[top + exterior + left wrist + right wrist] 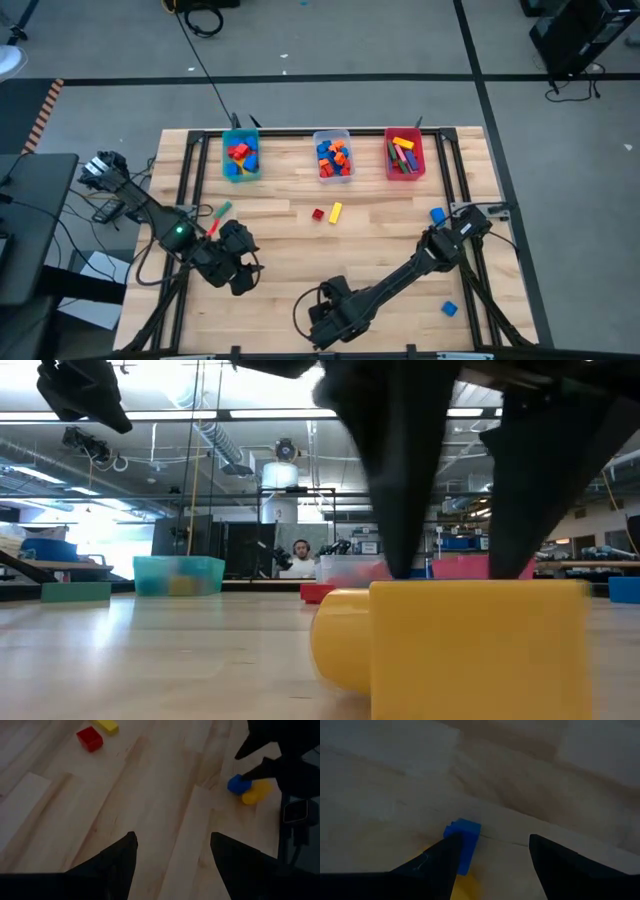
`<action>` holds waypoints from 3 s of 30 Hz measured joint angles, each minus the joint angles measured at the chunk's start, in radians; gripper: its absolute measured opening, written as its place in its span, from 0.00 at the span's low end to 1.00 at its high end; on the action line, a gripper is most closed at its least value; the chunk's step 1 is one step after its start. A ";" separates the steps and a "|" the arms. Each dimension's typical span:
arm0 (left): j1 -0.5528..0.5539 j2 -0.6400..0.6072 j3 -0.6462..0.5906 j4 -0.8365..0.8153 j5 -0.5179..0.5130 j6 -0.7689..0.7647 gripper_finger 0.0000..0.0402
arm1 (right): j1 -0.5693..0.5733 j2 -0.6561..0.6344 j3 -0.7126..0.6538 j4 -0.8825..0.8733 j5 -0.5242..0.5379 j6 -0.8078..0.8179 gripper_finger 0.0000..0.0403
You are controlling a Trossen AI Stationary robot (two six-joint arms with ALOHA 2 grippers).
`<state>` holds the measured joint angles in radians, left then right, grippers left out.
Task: Sort blocks by size
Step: Put the blue 4 stud game piece into the transparent bin
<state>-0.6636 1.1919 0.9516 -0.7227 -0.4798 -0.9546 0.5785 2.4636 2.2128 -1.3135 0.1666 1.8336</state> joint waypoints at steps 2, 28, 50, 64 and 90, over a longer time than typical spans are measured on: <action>0.000 0.000 0.000 0.001 -0.002 0.000 0.65 | 0.000 0.001 0.000 0.023 0.000 0.003 0.62; 0.000 0.000 0.000 -0.002 -0.004 0.006 0.65 | -0.003 0.007 0.076 -0.012 0.098 0.000 0.62; 0.000 0.000 0.000 0.023 -0.004 0.005 0.65 | -0.004 0.007 -0.087 0.137 0.046 -0.055 0.33; 0.003 0.000 0.000 0.081 -0.024 0.035 0.65 | -0.164 -0.168 -0.087 0.139 0.184 -0.493 0.26; 0.111 0.000 0.000 0.088 -0.177 -0.048 0.65 | -0.941 -0.323 -0.237 0.310 -0.034 -1.474 0.26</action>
<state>-0.5528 1.1915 0.9516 -0.6343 -0.6571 -1.0027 -0.3630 2.1407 1.9754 -1.0033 0.1322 0.3598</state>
